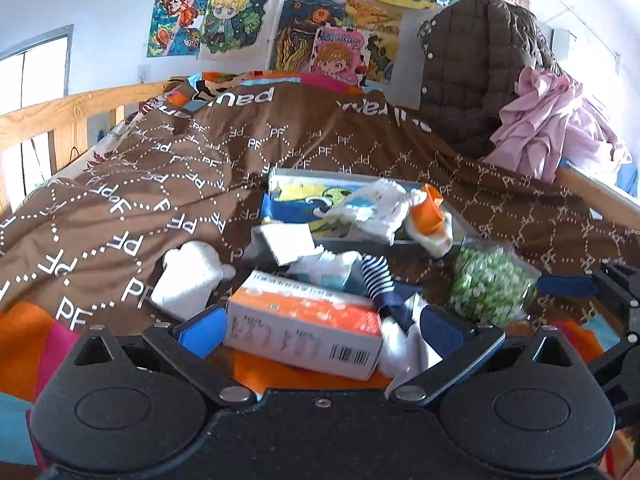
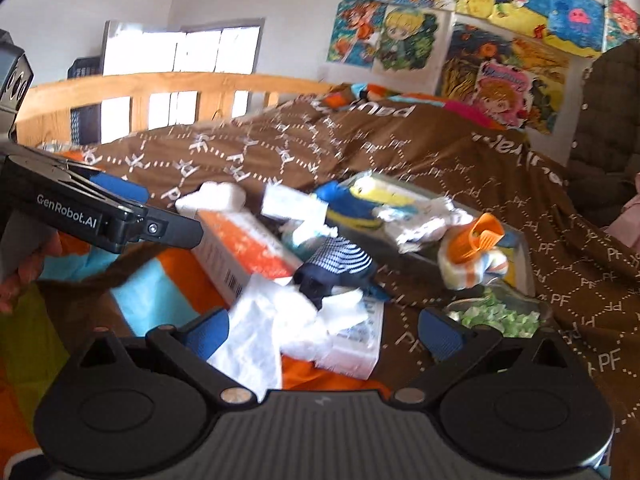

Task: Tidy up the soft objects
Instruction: 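Move both grippers back toward the pile beside the orange-white box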

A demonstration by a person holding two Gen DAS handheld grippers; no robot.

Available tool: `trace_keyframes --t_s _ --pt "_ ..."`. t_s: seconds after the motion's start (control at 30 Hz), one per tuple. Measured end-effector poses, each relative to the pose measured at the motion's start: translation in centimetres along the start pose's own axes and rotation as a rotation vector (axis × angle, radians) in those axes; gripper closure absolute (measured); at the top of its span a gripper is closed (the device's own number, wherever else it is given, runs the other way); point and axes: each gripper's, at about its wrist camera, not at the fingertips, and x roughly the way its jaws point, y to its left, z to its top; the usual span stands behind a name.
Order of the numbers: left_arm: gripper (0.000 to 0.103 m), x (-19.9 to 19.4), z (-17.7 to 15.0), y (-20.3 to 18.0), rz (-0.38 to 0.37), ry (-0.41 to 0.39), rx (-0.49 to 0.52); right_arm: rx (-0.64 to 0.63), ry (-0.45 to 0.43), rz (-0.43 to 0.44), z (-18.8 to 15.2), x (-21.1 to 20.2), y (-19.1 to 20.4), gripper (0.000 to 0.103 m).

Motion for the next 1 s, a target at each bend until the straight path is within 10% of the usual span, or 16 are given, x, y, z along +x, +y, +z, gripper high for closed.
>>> trace_keyframes --t_s 0.63,1.0 --pt "0.001 3.9 -0.4 0.2 -0.087 0.040 0.222 -0.088 0.165 0.072 -1.7 4.5 1.4 0.000" --pt "0.001 7.9 2.7 -2.0 -0.200 0.103 0.191 -0.016 0.197 0.208 -1.8 5.4 1.7 0.001"
